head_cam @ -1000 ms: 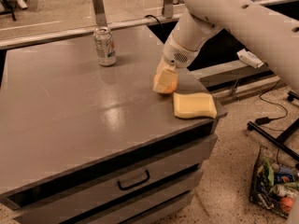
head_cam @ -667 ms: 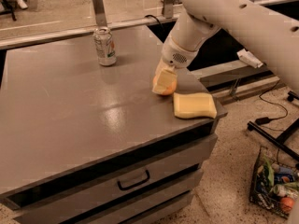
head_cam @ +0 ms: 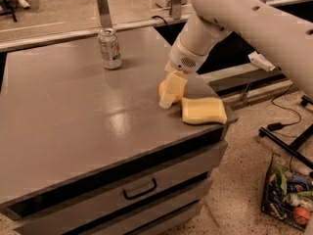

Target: Move orange near sponge

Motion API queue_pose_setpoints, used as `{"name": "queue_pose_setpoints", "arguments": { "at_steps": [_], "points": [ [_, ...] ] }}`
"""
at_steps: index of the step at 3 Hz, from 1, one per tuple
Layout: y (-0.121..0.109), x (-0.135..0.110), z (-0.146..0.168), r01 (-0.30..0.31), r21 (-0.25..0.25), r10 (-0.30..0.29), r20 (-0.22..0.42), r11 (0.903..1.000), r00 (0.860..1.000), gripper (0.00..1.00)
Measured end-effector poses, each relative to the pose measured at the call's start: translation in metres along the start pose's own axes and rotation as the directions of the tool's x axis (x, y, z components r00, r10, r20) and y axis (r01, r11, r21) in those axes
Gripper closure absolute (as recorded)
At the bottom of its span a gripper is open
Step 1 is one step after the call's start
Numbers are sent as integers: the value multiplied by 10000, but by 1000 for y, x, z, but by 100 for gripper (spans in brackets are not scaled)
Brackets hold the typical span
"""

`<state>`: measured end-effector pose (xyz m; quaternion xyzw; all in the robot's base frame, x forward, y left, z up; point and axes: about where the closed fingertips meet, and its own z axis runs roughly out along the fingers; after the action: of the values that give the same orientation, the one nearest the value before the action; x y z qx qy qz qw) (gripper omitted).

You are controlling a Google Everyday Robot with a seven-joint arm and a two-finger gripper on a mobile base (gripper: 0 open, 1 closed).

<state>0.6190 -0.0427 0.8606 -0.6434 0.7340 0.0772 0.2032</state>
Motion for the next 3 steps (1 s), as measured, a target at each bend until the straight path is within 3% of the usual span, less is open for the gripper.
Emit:
{"name": "queue_pose_setpoints", "arguments": {
  "at_steps": [2, 3],
  "points": [
    [0, 0, -11, 20, 268, -26, 211, 9996, 9998, 0],
    [-2, 0, -35, -41, 558, 20, 376, 9984, 9993, 0]
  ]
}}
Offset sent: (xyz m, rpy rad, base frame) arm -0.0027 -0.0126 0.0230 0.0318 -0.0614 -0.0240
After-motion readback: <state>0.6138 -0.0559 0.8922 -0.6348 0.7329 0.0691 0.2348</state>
